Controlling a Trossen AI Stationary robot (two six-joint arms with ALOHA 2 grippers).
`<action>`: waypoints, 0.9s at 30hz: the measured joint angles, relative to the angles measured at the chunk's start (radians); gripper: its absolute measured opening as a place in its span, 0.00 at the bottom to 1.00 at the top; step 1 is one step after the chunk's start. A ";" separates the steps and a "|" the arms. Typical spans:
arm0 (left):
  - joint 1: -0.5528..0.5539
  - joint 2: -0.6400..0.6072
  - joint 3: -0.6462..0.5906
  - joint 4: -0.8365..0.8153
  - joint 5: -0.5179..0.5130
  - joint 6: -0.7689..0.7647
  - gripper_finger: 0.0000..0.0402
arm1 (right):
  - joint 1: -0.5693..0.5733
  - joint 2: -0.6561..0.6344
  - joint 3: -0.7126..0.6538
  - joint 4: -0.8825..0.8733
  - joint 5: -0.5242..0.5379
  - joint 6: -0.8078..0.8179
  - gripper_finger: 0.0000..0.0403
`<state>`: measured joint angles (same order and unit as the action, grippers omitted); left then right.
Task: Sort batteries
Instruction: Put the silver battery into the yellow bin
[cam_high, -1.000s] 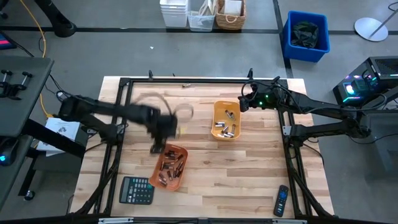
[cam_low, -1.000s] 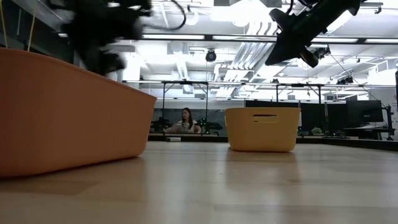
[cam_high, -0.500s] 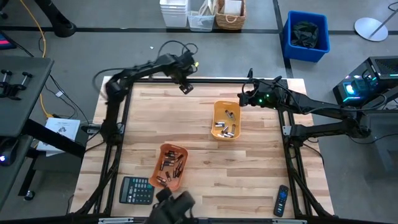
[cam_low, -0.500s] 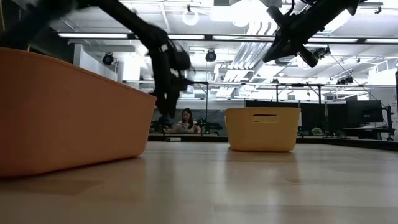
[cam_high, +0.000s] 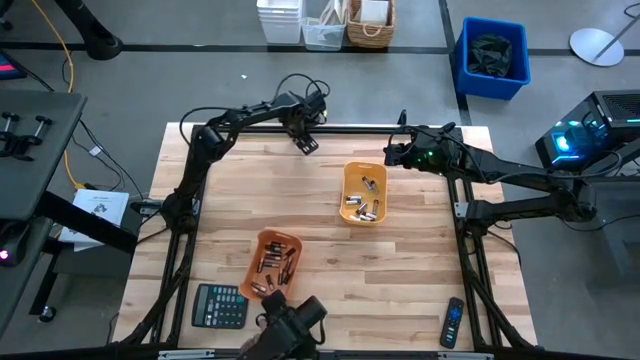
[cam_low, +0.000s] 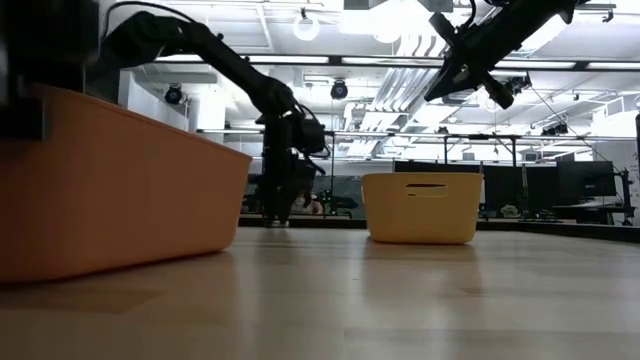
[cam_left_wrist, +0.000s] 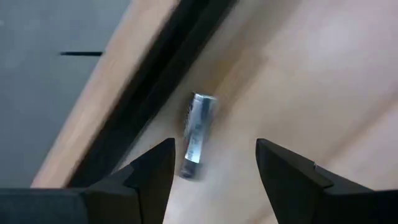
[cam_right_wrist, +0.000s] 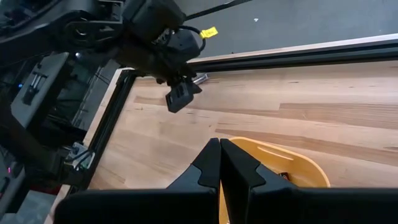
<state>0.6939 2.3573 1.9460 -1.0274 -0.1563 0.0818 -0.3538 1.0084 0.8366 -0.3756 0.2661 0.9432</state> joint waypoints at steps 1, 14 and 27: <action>0.001 0.005 0.000 0.001 -0.029 0.001 0.53 | 0.000 0.000 0.000 0.000 0.000 0.000 0.00; 0.002 0.017 0.000 0.020 -0.052 0.051 0.43 | 0.001 0.000 0.000 0.000 0.000 0.001 0.00; 0.000 0.003 0.003 -0.009 -0.022 0.047 0.04 | 0.001 0.000 0.000 0.000 -0.008 -0.024 0.00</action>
<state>0.6936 2.3600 1.9495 -1.0366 -0.1784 0.1288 -0.3531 1.0084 0.8368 -0.3757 0.2581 0.9196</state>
